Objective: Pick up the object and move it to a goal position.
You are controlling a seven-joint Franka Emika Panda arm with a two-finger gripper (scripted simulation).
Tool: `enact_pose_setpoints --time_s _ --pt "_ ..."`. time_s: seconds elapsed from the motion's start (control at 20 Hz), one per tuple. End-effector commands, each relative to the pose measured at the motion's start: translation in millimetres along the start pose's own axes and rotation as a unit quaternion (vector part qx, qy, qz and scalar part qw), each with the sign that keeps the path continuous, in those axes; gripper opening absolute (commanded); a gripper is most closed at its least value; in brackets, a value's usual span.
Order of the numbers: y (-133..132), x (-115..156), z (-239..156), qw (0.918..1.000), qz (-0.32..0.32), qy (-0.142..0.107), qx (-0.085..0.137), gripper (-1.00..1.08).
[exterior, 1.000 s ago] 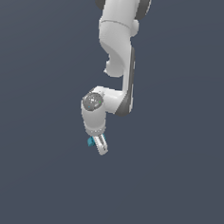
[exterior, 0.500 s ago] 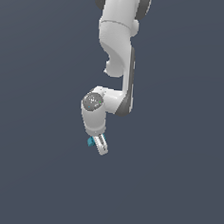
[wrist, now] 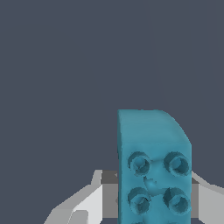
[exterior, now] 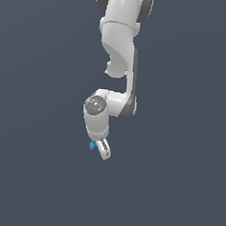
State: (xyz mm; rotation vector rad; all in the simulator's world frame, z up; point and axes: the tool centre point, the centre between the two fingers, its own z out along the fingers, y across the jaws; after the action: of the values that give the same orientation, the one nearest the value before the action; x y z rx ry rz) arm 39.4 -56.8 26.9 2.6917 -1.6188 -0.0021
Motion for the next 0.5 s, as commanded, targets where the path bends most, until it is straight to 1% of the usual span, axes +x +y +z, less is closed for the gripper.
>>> enact_pose_setpoints --time_s 0.0,0.45 --pt "-10.6 -1.0 -3.8 1.0000 0.000 0.001 0.001 -1.00" --pt "-60.4 -4.5 -18.2 1.0000 0.000 0.001 0.001 -1.00"
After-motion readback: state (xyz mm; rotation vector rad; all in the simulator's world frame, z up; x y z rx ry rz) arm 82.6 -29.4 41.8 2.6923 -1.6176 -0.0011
